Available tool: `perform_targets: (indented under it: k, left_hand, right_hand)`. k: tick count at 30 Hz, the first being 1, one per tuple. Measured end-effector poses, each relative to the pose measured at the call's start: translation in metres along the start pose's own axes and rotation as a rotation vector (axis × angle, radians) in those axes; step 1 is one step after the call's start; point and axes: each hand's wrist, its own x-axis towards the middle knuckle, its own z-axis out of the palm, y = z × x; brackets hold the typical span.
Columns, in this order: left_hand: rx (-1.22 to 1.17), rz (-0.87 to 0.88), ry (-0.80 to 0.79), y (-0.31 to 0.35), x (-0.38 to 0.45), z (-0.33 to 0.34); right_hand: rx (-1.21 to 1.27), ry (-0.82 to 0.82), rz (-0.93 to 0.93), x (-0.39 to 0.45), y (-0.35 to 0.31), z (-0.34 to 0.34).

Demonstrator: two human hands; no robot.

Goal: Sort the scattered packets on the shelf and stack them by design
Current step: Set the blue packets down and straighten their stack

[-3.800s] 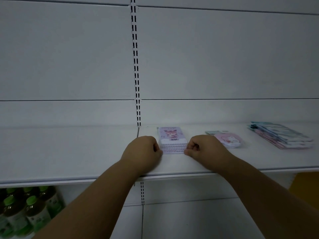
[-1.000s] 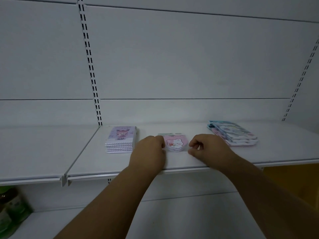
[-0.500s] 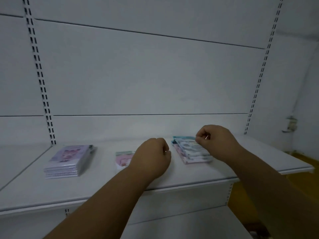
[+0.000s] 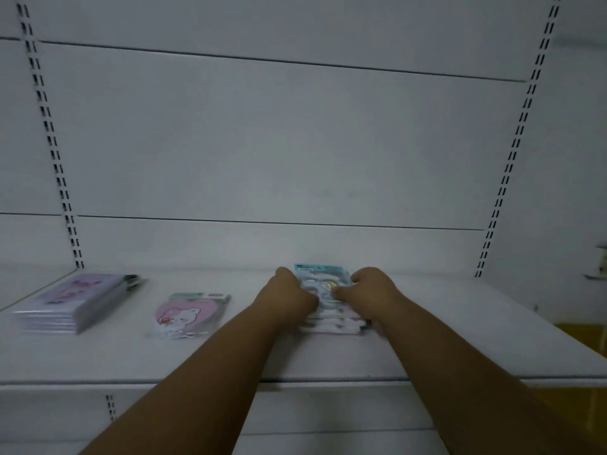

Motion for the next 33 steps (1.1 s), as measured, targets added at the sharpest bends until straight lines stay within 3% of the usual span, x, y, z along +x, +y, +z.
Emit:
perform_targets:
  k: [2,4,10,16,20,27,33]
  left_hand:
    - [-0.242,0.000,0.027,-0.002,-0.004,-0.004]
    - [-0.432,0.054,0.038,-0.003,-0.011,-0.010]
    - [-0.627,0.129,-0.011,-0.010,-0.025,-0.018]
    - [-0.626,0.164,-0.178,-0.026,-0.027,-0.014]
    - [-0.436,0.273,-0.269,-0.035,-0.019,-0.025]
    - [-0.172,0.395,-0.257,-0.039,-0.016,-0.031]
    - [-0.167,0.364,-0.277,-0.035,-0.020,-0.032]
  right_hand:
    - [0.276,-0.020,0.002,-0.006,-0.002,-0.002]
    - [0.388,-0.037,-0.051,-0.008,-0.006,-0.004]
    - [0.570,-0.053,-0.055,-0.024,-0.021,0.007]
    - [0.636,-0.060,-0.058,-0.043,-0.013,0.026]
    - [0.505,-0.082,-0.101,-0.045,-0.012,0.021]
    - [0.219,-0.318,-0.197,-0.045,0.006,-0.007]
    - [0.132,-0.338,-0.280,-0.036,0.012,-0.010]
